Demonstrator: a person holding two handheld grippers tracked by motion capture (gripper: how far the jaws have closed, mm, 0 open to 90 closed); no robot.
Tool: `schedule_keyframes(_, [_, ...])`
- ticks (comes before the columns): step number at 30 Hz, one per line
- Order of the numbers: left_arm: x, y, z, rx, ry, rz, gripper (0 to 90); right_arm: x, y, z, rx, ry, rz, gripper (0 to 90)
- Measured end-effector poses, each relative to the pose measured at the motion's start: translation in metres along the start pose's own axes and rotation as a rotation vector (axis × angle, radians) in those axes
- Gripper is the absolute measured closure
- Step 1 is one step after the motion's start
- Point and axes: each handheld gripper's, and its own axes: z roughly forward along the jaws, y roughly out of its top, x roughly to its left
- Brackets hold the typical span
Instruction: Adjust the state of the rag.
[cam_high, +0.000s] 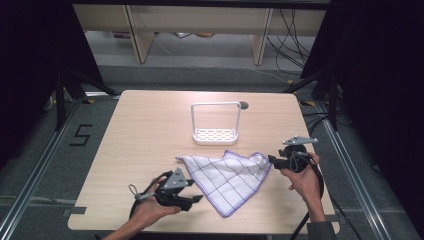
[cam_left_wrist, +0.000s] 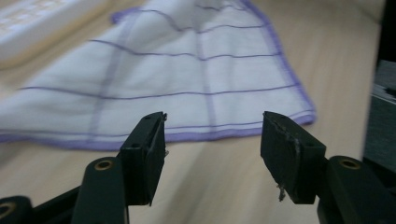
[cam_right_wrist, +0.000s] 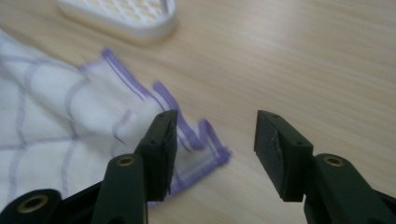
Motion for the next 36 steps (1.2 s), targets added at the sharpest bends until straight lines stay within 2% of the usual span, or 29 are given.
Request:
schedule_keyframes(2, [-0.01,0.004,0.011,0.013,-0.04,0.021,38.9,-0.003,-0.007,0.008,0.062,-0.014,-0.019,51.7])
schedule_keyframes(4, [-0.018,0.007,0.022,0.021,-0.047,0.04,37.6,-0.005,-0.014,0.014,0.086,0.004,-0.029,53.2])
schedule_keyframes(5, [-0.02,0.009,0.026,0.026,-0.05,0.049,37.0,-0.006,-0.016,0.017,0.092,0.012,-0.04,53.2])
schedule_keyframes(7, [-0.024,0.011,0.037,0.035,-0.062,0.041,36.0,-0.005,-0.02,0.022,0.094,0.022,-0.037,53.1])
schedule_keyframes(8, [-0.026,0.012,0.042,0.04,-0.064,0.045,35.7,-0.005,-0.021,0.025,0.088,0.035,-0.057,53.1])
schedule_keyframes(9, [-0.027,0.013,0.046,0.055,-0.061,0.059,35.2,-0.004,-0.021,0.028,0.085,0.029,-0.066,53.0])
schedule_keyframes(11, [-0.031,0.014,0.055,0.061,-0.069,0.061,34.8,-0.001,-0.02,0.034,0.093,0.021,-0.063,52.8])
schedule_keyframes(12, [-0.033,0.015,0.058,0.072,-0.065,0.073,34.8,-0.001,-0.019,0.037,0.092,0.021,-0.084,52.8])
schedule_keyframes(13, [-0.034,0.015,0.062,0.078,-0.068,0.084,34.8,0.001,-0.019,0.039,0.1,0.017,-0.065,52.9])
schedule_keyframes(15, [-0.037,0.016,0.069,0.091,-0.069,0.096,35.0,0.002,-0.019,0.044,0.114,0.022,-0.079,53.8])
schedule_keyframes(16, [-0.038,0.016,0.072,0.099,-0.064,0.107,36.2,0.001,-0.019,0.045,0.105,0.032,-0.076,57.9])
schedule_keyframes(17, [-0.039,0.014,0.075,0.108,-0.051,0.157,40.5,0.0,-0.019,0.045,0.102,0.052,-0.078,61.7])
schedule_keyframes(18, [-0.041,0.015,0.075,0.086,-0.053,0.161,42.1,0.001,-0.02,0.045,0.1,0.055,-0.066,66.0])
schedule_keyframes(19, [-0.04,0.016,0.075,0.091,-0.051,0.184,49.3,0.003,-0.02,0.044,0.103,0.065,-0.047,73.2])
schedule_keyframes(20, [-0.039,0.017,0.073,0.102,-0.035,0.224,57.7,0.003,-0.022,0.046,0.074,0.07,-0.067,80.1])
schedule_keyframes(21, [-0.04,0.017,0.072,0.091,-0.034,0.225,66.7,0.005,-0.022,0.042,0.114,0.093,-0.048,85.7])
schedule_keyframes(22, [-0.038,0.017,0.071,0.093,-0.032,0.243,73.7,0.006,-0.022,0.04,0.116,0.09,-0.051,87.0])
schedule_keyframes(24, [-0.038,0.017,0.066,0.07,-0.041,0.239,84.3,0.009,-0.024,0.036,0.086,0.078,-0.075,88.0])
schedule_keyframes(25, [-0.038,0.017,0.066,0.07,-0.041,0.239,85.8,0.012,-0.024,0.029,0.113,0.078,-0.077,88.2])
schedule_keyframes(26, [-0.035,0.017,0.054,0.058,-0.052,0.264,86.1,0.016,-0.026,0.023,0.099,0.081,-0.088,88.2])
schedule_keyframes(27, [-0.034,0.017,0.047,0.038,-0.065,0.252,86.1,0.02,-0.028,0.016,0.082,0.08,-0.104,88.2])
schedule_keyframes(28, [-0.032,0.017,0.037,0.041,-0.066,0.264,86.2,0.024,-0.031,0.006,0.086,0.088,-0.122,88.2])
schedule_keyframes(29, [-0.029,0.015,0.027,0.036,-0.055,0.266,86.2,0.031,-0.035,-0.005,0.089,0.099,-0.111,88.2])
schedule_keyframes(30, [-0.028,0.013,0.017,0.025,-0.066,0.247,86.1,0.035,-0.041,-0.014,0.074,0.115,-0.133,88.2])
schedule_keyframes(31, [-0.025,0.01,0.007,0.019,-0.057,0.248,86.2,0.043,-0.049,-0.022,0.056,0.133,-0.117,88.1])
schedule_keyframes(32, [-0.023,0.007,-0.002,0.025,-0.054,0.248,86.2,0.049,-0.057,-0.03,0.059,0.146,-0.146,88.1])
schedule_keyframes(33, [-0.02,0.002,-0.01,0.03,-0.051,0.244,86.3,0.057,-0.066,-0.035,0.048,0.162,-0.138,88.1])
schedule_keyframes(34, [-0.019,-0.004,-0.014,0.023,-0.055,0.217,86.3,0.064,-0.074,-0.038,0.052,0.176,-0.153,88.1])
schedule_keyframes(36, [-0.015,-0.016,-0.021,0.041,-0.067,0.194,86.4,0.077,-0.088,-0.04,0.081,0.21,-0.154,88.0])
